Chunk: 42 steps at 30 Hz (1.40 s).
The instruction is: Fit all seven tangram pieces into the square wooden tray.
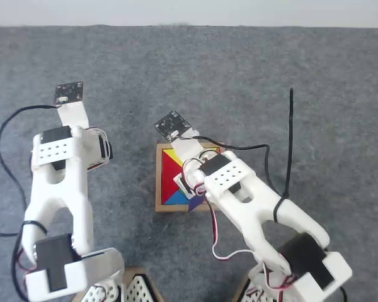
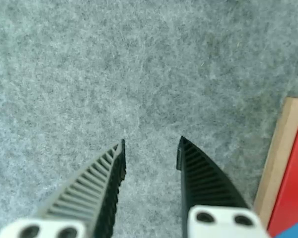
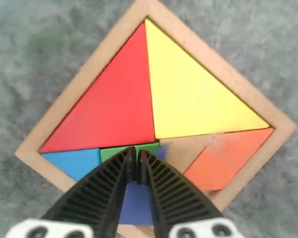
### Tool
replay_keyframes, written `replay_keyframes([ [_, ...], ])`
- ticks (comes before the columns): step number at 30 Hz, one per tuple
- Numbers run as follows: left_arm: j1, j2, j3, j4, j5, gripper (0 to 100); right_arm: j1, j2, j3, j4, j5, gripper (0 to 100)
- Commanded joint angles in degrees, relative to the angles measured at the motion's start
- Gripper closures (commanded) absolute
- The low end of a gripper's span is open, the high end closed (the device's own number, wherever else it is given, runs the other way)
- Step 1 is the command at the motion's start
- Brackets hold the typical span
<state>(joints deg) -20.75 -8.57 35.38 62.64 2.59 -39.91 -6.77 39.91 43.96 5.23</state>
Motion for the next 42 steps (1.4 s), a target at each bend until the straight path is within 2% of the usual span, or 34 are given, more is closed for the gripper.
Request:
replay_keyframes([
  [1, 0.2, -1.1, -0.2, -1.1, -0.7, 83, 1.8, -0.3, -3.3, 0.4, 0.7, 99.2],
  [12, 0.2, -1.3, -0.2, -1.1, -0.7, 83, 7.8, -0.3, -3.0, 0.8, 2.2, 99.2],
  [21, 0.2, -1.4, -0.2, -1.1, -0.7, 83, 8.0, -2.0, -3.3, 3.1, 1.8, 99.2],
  [27, 0.2, -1.5, -0.2, -1.1, -0.7, 83, 1.8, -9.1, -2.6, 3.3, 1.6, 99.2],
  [31, 0.2, -1.4, -0.2, -1.1, -0.7, 83, -2.2, -8.7, -1.1, 2.7, 1.6, 99.2],
  [42, 0.2, -1.5, -0.2, -1.1, -0.7, 83, -6.9, -11.1, 6.1, 3.2, 2.1, 99.2],
])
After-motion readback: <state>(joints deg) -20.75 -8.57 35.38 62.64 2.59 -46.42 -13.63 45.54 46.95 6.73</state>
